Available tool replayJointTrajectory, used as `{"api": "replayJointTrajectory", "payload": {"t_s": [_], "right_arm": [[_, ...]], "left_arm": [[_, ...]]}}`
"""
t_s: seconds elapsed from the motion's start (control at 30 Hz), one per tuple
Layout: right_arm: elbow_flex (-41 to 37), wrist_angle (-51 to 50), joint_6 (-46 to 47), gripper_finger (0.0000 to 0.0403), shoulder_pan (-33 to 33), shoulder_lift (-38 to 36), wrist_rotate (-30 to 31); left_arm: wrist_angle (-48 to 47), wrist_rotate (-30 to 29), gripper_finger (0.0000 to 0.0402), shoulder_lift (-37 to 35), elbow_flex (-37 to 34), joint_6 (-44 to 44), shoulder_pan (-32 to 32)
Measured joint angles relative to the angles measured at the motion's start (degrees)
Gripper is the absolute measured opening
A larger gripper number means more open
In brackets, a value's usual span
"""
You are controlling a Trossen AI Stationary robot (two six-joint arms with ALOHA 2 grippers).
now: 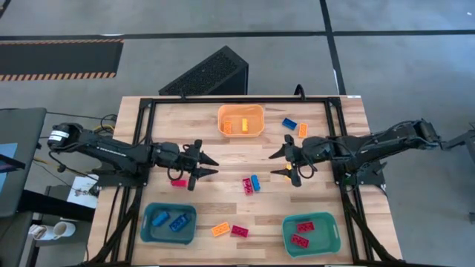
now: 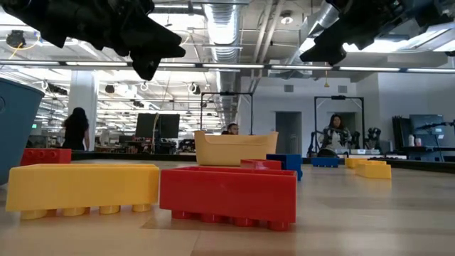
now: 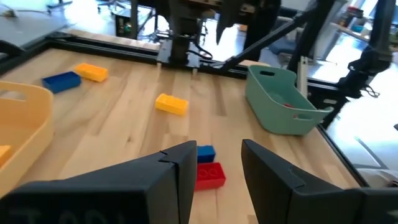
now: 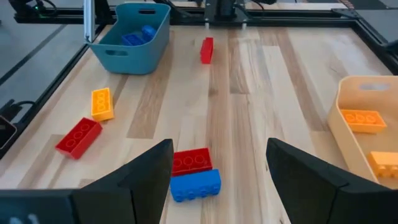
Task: Sort & place blocks by color
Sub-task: Put the red game piece into the green bin
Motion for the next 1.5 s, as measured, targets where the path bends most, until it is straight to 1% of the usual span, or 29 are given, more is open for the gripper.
{"api": "replayJointTrajectory", "payload": {"t_s": [0.1,0.23,0.4,0.53,0.67,0.83,0.97,1.13,1.33,1.5], "right_arm": [[0.0,-0.5,-0.2,0.0281,0.4,0.0,-0.3],[0.0,-1.2,-0.2,0.0281,0.4,0.0,-0.3],[0.0,-1.2,-0.2,0.0281,0.4,0.0,-0.3],[0.0,-1.2,0.2,0.0281,0.4,0.0,-1.2],[0.0,-1.2,0.2,0.0281,0.4,0.0,-1.2],[0.0,-1.2,0.3,0.0281,0.4,0.0,-1.2],[0.0,-1.3,0.3,0.0281,0.4,0.0,-1.3],[0.0,-1.7,0.3,0.0281,0.4,0.0,-1.3],[0.0,-2.7,0.9,0.0281,0.4,0.0,-1.3],[0.0,-3.1,0.9,0.0281,1.3,0.0,-1.3]], "left_arm": [[-1.0,-0.9,0.0111,0.0,0.5,-0.1,0.0],[-8.2,-0.9,0.0111,-0.5,4.0,-1.5,0.7],[-21.9,-1.1,0.0111,-0.4,9.5,-2.1,1.4],[-36.5,-2.1,0.0118,-0.4,13.7,-3.8,1.8],[-46.5,-4.3,0.0152,-0.4,16.3,-5.8,1.8],[-53.8,-5.3,0.0213,-0.4,16.9,-7.9,1.8],[-60.8,-6.6,0.0248,-0.4,16.9,-9.7,1.8],[-65.5,-7.2,0.0256,-0.4,16.9,-10.8,1.8],[-67.2,-7.1,0.0245,-1.5,16.9,-11.1,1.8],[-67.4,-8.2,0.0235,-4.6,16.7,-12.5,1.4]]}}
